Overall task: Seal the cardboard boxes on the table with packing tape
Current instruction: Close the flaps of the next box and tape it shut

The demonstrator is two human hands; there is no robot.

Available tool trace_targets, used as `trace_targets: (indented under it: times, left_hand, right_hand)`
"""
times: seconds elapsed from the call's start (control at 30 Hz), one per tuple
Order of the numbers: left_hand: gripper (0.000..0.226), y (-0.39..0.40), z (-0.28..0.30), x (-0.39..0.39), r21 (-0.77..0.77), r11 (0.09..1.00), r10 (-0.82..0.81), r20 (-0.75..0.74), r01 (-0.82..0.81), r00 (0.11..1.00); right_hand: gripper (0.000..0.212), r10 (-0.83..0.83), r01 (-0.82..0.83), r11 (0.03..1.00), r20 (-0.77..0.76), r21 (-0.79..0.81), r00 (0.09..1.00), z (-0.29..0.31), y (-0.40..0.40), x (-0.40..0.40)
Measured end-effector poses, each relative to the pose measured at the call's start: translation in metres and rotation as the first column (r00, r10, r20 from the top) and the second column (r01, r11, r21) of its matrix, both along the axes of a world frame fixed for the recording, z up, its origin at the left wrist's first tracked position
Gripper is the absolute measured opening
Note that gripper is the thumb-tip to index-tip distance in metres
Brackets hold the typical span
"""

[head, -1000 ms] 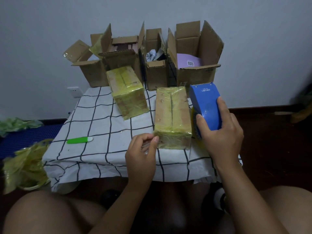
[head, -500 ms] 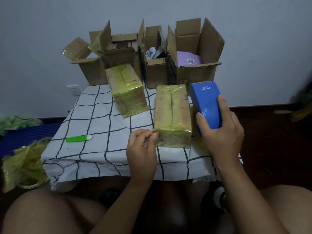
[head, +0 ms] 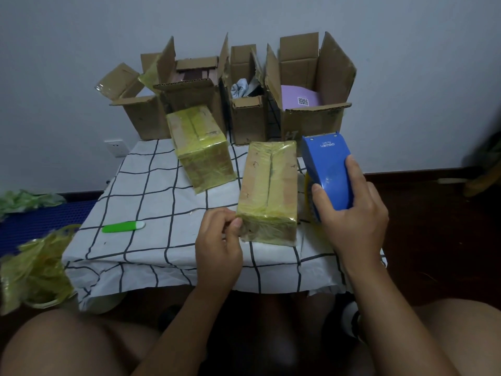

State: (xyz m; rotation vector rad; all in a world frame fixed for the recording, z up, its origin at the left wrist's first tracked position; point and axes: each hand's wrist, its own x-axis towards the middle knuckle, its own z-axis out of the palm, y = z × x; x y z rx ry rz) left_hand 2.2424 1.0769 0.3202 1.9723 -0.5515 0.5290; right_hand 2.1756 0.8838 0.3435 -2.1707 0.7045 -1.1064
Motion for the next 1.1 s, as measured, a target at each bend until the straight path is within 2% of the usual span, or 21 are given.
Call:
trace_targets:
  times: [0.17, 0.43, 0.53, 0.6, 0.63, 0.67, 0.7, 0.73, 0.77, 0.83, 0.97, 1.1]
  left_hand:
    - [0.016, 0.002, 0.003, -0.002, 0.075, 0.997, 0.011, -0.002, -0.010, 1.000]
    - [0.012, 0.000, 0.003, 0.009, 0.131, 0.991, 0.020, 0.014, -0.022, 1.000]
    - [0.011, 0.003, 0.006, 0.009, 0.138, 0.990, 0.005, -0.037, 0.000, 0.999]
    - [0.012, 0.007, 0.009, 0.005, 0.142, 0.990, 0.001, -0.138, 0.019, 0.990]
    - [0.025, 0.009, 0.010, 0.001, 0.120, 0.992, -0.002, -0.235, 0.031, 0.972]
    - [0.048, 0.010, 0.013, -0.003, 0.094, 0.994, -0.018, -0.323, 0.051, 0.946]
    - [0.068, 0.010, 0.014, -0.006, 0.093, 0.993, -0.044, -0.330, 0.079, 0.943]
    - [0.075, 0.010, 0.017, -0.006, 0.161, 0.981, -0.064, -0.233, 0.104, 0.970]
    - [0.074, 0.008, 0.018, -0.005, 0.261, 0.957, -0.107, -0.084, 0.126, 0.991]
    - [0.059, 0.000, 0.018, 0.003, 0.411, 0.899, -0.225, 0.141, 0.150, 0.964]
    - [0.028, -0.018, 0.023, 0.014, 0.440, 0.889, -0.254, 0.235, 0.131, 0.938]
    - [0.025, -0.024, 0.030, 0.022, 0.497, 0.857, -0.305, 0.279, 0.135, 0.911]
  right_hand:
    - [0.077, -0.006, 0.006, 1.000, 0.007, 0.015, 1.000, 0.000, 0.000, 0.000]
    - [0.074, -0.003, 0.003, 1.000, -0.004, 0.005, 1.000, 0.000, 0.000, 0.000]
    - [0.076, -0.003, 0.003, 1.000, -0.004, 0.006, 1.000, 0.000, -0.001, 0.000]
    - [0.078, -0.005, 0.005, 1.000, -0.006, 0.003, 1.000, 0.000, -0.001, 0.001]
    - [0.079, -0.007, 0.007, 1.000, -0.006, 0.003, 1.000, 0.000, -0.001, 0.001]
    - [0.079, -0.009, 0.009, 1.000, -0.004, 0.003, 1.000, 0.000, -0.001, 0.001]
    - [0.079, -0.011, 0.011, 1.000, -0.002, 0.001, 1.000, 0.000, -0.001, 0.001]
    - [0.079, -0.014, 0.014, 1.000, -0.001, 0.001, 1.000, 0.000, -0.001, 0.001]
    - [0.079, -0.018, 0.018, 1.000, -0.001, 0.001, 1.000, 0.000, 0.000, 0.001]
    - [0.079, -0.021, 0.021, 1.000, -0.004, 0.003, 1.000, 0.000, 0.000, 0.002]
    - [0.079, -0.014, 0.014, 1.000, 0.000, 0.000, 1.000, 0.000, 0.000, 0.001]
    - [0.077, -0.030, 0.030, 1.000, 0.004, -0.007, 1.000, -0.001, 0.000, 0.001]
